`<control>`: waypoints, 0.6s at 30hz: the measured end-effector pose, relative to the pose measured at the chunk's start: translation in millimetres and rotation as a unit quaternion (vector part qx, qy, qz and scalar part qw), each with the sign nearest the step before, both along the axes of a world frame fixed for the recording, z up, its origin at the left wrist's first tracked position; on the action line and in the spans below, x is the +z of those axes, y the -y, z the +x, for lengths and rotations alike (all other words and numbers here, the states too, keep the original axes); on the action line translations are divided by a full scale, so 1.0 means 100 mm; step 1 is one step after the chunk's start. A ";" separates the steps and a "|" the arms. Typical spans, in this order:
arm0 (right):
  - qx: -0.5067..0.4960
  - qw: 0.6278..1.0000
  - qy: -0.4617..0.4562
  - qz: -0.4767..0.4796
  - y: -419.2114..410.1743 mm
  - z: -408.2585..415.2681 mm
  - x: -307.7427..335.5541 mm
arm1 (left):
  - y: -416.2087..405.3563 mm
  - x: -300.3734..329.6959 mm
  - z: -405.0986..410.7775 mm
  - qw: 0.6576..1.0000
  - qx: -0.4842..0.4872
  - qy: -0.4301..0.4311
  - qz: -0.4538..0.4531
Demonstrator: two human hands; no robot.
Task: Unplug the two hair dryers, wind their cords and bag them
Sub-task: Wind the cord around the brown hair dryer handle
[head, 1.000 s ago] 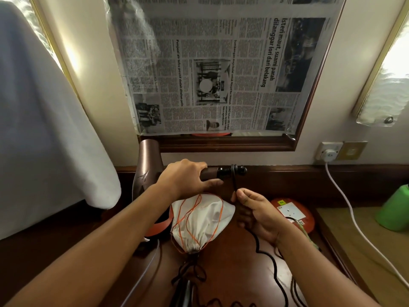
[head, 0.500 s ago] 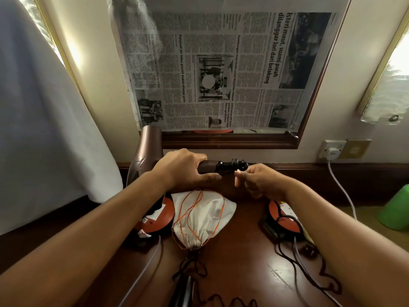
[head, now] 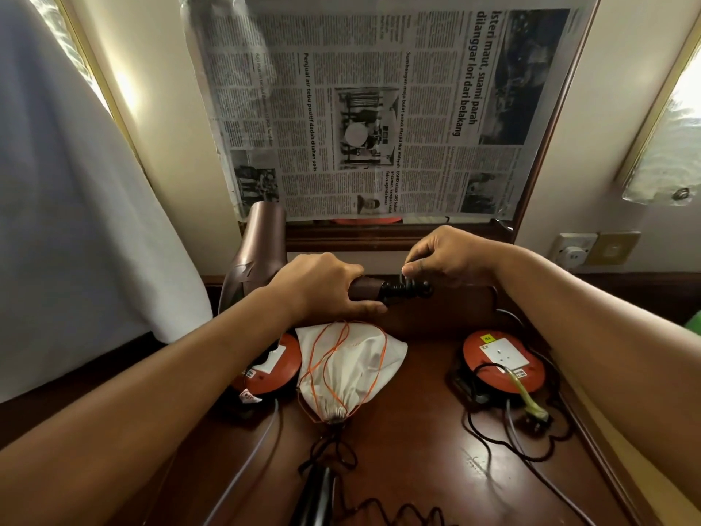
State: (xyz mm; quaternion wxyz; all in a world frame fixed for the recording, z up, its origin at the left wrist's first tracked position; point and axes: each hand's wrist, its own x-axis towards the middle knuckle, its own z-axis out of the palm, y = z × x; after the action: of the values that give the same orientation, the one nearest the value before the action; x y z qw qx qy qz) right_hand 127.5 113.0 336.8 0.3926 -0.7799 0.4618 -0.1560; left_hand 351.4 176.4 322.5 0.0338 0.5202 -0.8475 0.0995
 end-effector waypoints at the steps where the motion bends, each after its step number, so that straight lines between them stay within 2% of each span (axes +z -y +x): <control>1: 0.009 1.000 -0.018 -0.022 0.00 0.01 0.02 | 0.00 0.00 -0.02 1.000 0.003 0.013 -0.001; 6: 0.036 0.987 -0.077 -0.134 -0.12 0.11 0.16 | 0.02 -0.03 -0.08 0.999 0.029 0.015 0.027; 14: 0.000 0.953 -0.133 -0.273 -0.38 0.19 0.08 | 0.11 -0.14 -0.09 0.996 0.083 -0.015 0.038; 18: -0.040 0.956 -0.108 -0.269 -0.57 0.21 -0.06 | 0.16 -0.13 -0.08 0.991 0.113 -0.053 0.051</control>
State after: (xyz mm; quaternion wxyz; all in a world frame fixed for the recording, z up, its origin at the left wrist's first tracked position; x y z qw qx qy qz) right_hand 148.2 170.0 330.6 0.1090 -0.8499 0.4731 -0.2048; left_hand 343.3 160.1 309.1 0.0405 0.6179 -0.7846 0.0320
